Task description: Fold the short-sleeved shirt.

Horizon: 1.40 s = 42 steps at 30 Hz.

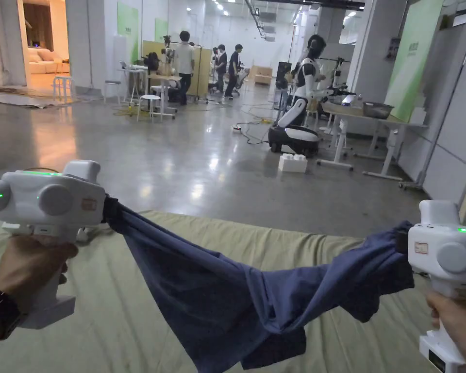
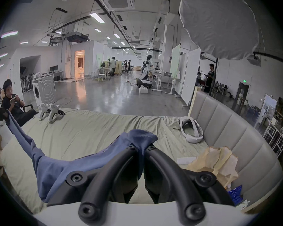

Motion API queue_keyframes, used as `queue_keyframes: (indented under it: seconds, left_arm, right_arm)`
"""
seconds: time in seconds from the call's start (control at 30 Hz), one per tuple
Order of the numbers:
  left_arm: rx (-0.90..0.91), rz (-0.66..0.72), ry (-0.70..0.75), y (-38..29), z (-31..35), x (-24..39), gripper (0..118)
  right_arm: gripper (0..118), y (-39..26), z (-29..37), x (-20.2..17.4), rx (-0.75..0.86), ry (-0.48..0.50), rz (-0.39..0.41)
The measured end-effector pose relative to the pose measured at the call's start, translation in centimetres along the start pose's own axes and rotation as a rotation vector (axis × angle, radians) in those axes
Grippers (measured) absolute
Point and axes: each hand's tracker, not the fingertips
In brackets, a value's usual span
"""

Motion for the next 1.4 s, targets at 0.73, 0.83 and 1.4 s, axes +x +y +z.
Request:
queue_keyframes:
  seconds: [0.73, 0.83, 1.4]
  left_arm:
    - [-0.084, 0.005, 0.076, -12.9, -2.0, -1.7, 5]
    - [-0.134, 0.017, 0.080, -18.9, -1.0, -2.0, 5]
    - [-0.436, 0.017, 0.088, -34.0, 1.5, -1.3, 6]
  right_arm:
    - [7, -11.0, -3.0, -3.3, -0.127, -0.008, 0.036]
    - [7, -16.0, -2.0, -3.3, -0.178, 0.004, 0.029]
    - [17, -30.6, 2.8, -2.8, -0.324, -0.040, -0.013]
